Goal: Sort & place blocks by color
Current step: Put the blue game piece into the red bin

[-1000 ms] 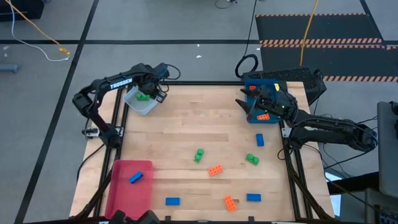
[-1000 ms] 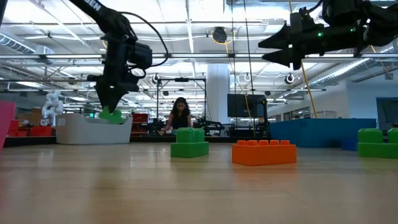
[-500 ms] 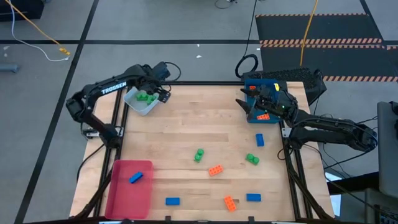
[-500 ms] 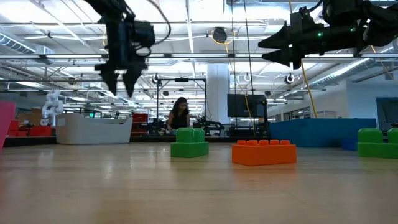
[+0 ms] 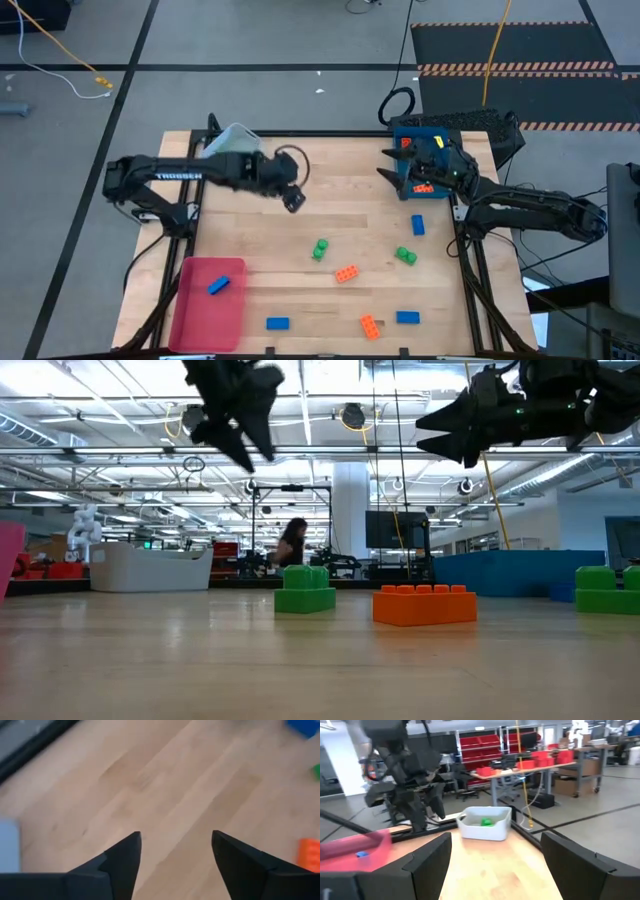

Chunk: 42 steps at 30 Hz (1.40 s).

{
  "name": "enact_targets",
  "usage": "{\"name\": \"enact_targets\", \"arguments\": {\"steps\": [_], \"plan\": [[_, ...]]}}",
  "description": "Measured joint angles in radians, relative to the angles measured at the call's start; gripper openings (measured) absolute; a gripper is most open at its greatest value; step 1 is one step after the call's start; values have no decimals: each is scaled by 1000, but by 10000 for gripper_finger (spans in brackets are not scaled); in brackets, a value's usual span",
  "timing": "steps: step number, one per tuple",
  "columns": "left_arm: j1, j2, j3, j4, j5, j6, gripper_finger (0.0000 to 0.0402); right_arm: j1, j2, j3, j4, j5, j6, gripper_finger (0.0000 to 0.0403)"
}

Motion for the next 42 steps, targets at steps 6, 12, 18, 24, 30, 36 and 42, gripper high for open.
{"name": "enact_targets", "arguments": {"steps": [6, 12, 18, 24, 30, 36, 42], "plan": [[-165, 0, -16, 229, -149, 32, 216, 68, 0, 35, -9, 0, -11, 302], [-242, 0, -84, 517, -152, 106, 207, 150, 0, 66, -8, 3, -4, 302], [-289, 19, -193, 734, -147, 103, 207, 238, 0, 68, 7, 58, 0, 302], [-312, 26, -308, 913, -147, 32, 207, 284, 0, 68, 15, 59, 0, 302], [-333, 24, -365, 995, -147, 0, 207, 314, 0, 68, 14, 60, 0, 302], [-347, 34, -366, 1037, -155, 75, 207, 327, 0, 68, 8, 54, -66, 302], [-346, 92, -367, 1202, -157, 198, 204, 327, 8, 65, -12, 54, -111, 302]]}}
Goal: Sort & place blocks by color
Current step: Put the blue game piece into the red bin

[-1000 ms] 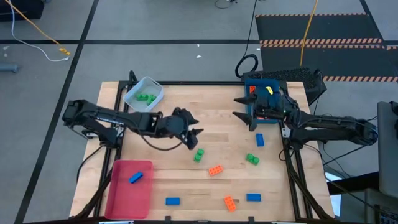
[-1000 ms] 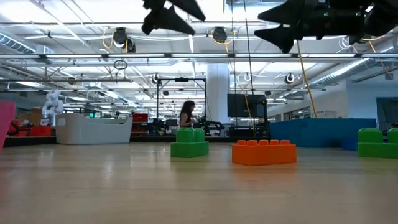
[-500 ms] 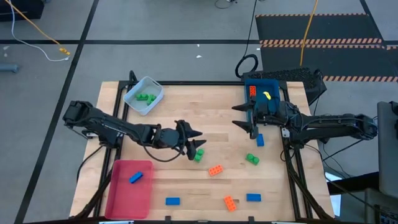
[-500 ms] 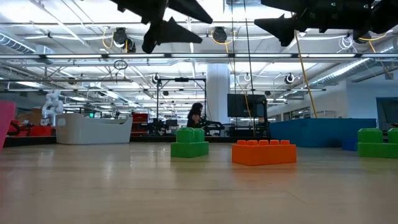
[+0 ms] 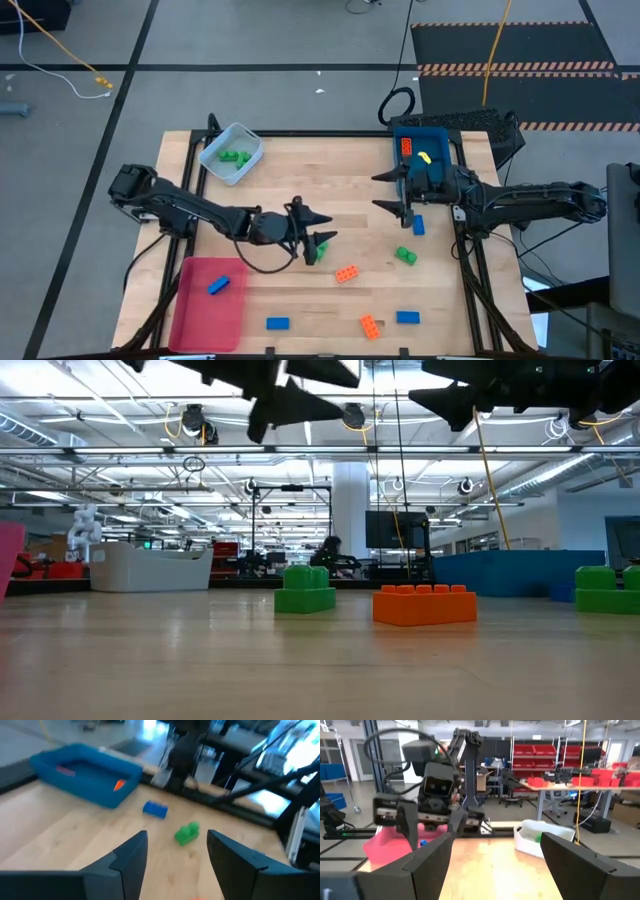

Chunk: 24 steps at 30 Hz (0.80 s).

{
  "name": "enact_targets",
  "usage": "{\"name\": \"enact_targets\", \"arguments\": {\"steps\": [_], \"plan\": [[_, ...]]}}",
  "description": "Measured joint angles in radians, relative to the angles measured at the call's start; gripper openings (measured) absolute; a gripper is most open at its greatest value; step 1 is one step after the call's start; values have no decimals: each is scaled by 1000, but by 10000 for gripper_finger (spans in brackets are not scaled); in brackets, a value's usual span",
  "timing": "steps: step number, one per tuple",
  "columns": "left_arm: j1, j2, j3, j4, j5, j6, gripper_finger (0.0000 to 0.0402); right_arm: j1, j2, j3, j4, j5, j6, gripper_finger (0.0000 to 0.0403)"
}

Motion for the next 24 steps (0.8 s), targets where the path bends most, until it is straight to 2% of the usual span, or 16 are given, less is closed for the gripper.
{"name": "enact_targets", "arguments": {"steps": [6, 13, 16, 20, 24], "plan": [[44, 92, 2, 16, 43, -88, 195, -25, 9, -7, -6, 17, -28, 302], [163, 140, 1, 9, 169, -22, 193, -73, 57, -7, -60, 185, -71, 302], [241, 138, 1, 42, 251, 28, 193, -105, 92, -6, -50, 228, -82, 302], [335, 133, 2, 124, 422, 71, 193, -145, 139, 38, -94, 242, -44, 302], [385, 134, 2, 175, 526, 109, 193, -152, 185, 159, -333, 243, -26, 302]]}}
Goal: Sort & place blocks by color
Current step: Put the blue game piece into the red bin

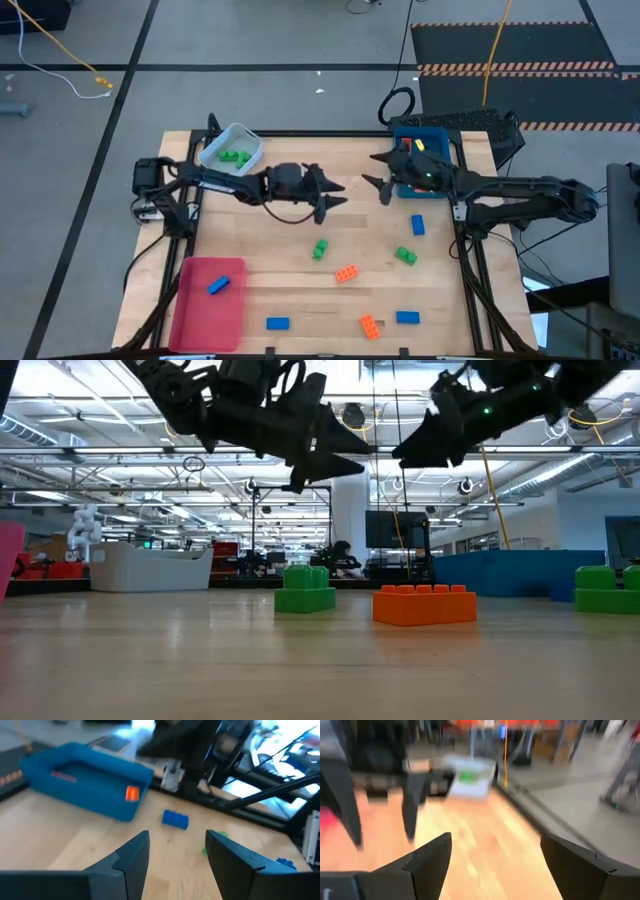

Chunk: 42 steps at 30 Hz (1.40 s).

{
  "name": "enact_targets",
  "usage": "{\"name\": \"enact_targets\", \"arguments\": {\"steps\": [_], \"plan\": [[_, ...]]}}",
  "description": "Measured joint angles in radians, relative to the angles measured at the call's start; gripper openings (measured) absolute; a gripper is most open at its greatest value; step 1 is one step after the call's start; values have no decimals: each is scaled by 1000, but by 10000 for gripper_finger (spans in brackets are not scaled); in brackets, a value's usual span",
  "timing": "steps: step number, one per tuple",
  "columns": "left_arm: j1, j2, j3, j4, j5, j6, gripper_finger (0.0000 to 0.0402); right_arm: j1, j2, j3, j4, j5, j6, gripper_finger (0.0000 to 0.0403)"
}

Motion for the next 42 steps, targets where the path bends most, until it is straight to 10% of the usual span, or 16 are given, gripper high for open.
{"name": "enact_targets", "arguments": {"steps": [10, 20, 42], "plan": [[22, 0, 0, 72, 122, 110, 189, 18, 81, 401, -715, 45, 205, 302], [16, 0, 0, 80, 122, 246, 188, 79, 133, 394, -1246, 22, 671, 302], [-34, 0, 0, -42, 120, 286, 189, 328, 139, 102, -1208, -161, 1300, 302]]}}
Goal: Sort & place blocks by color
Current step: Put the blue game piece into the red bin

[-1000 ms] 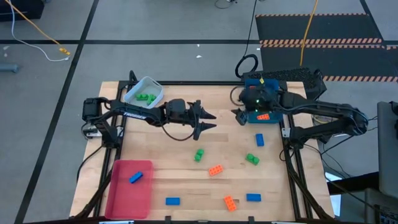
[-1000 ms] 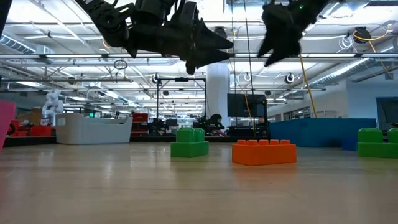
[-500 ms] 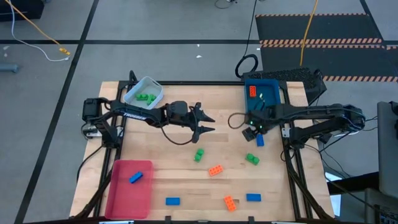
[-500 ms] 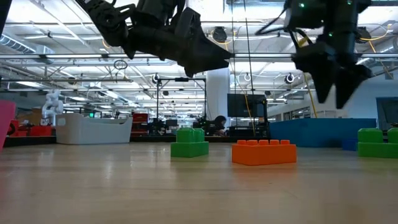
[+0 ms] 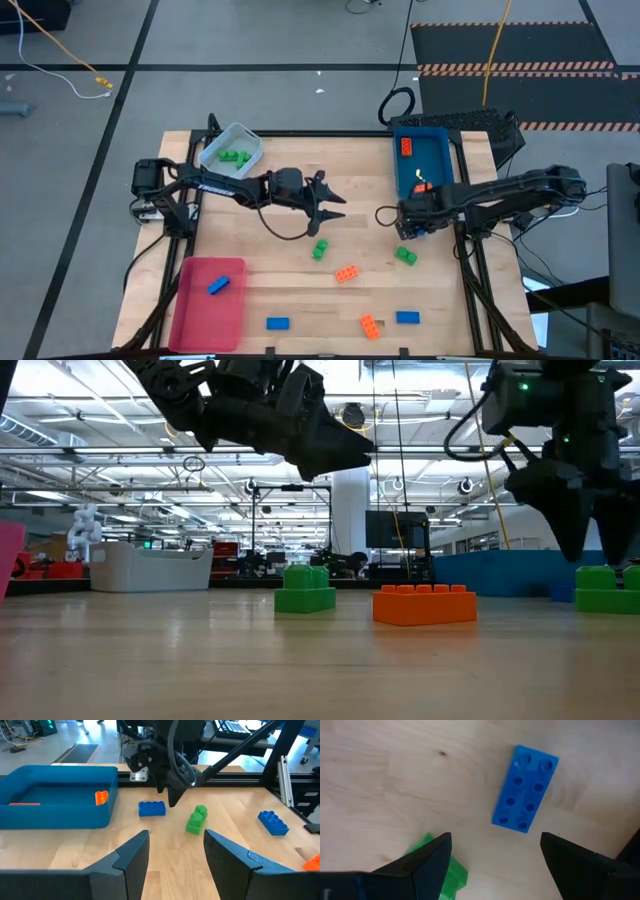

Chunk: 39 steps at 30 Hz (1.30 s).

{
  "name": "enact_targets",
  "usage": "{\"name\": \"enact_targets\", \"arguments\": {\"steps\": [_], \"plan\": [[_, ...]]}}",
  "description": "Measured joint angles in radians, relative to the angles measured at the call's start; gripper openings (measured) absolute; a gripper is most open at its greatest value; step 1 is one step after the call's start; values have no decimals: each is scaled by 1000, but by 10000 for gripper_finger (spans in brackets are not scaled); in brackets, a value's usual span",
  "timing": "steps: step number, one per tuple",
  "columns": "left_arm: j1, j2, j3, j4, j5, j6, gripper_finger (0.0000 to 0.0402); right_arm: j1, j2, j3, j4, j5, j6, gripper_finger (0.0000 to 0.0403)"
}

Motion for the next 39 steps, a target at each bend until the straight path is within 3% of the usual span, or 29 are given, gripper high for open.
{"name": "enact_targets", "arguments": {"steps": [14, 18, 30, 36, 39], "plan": [[0, 0, 0, 0, 0, -7, 188, 28, 0, -184, 175, 88, 56, 297], [0, 0, 0, 0, -1, -8, 188, 28, -2, -204, 200, 102, 51, 271], [0, 0, 0, 0, -1, -8, 188, 28, -2, -206, 207, 148, -25, 134], [0, 0, 0, -23, -2, -4, 189, 38, 0, -186, 262, 137, -140, 134], [0, 0, 0, -31, -3, -1, 189, 56, -6, -143, 345, 182, -241, 134]]}}
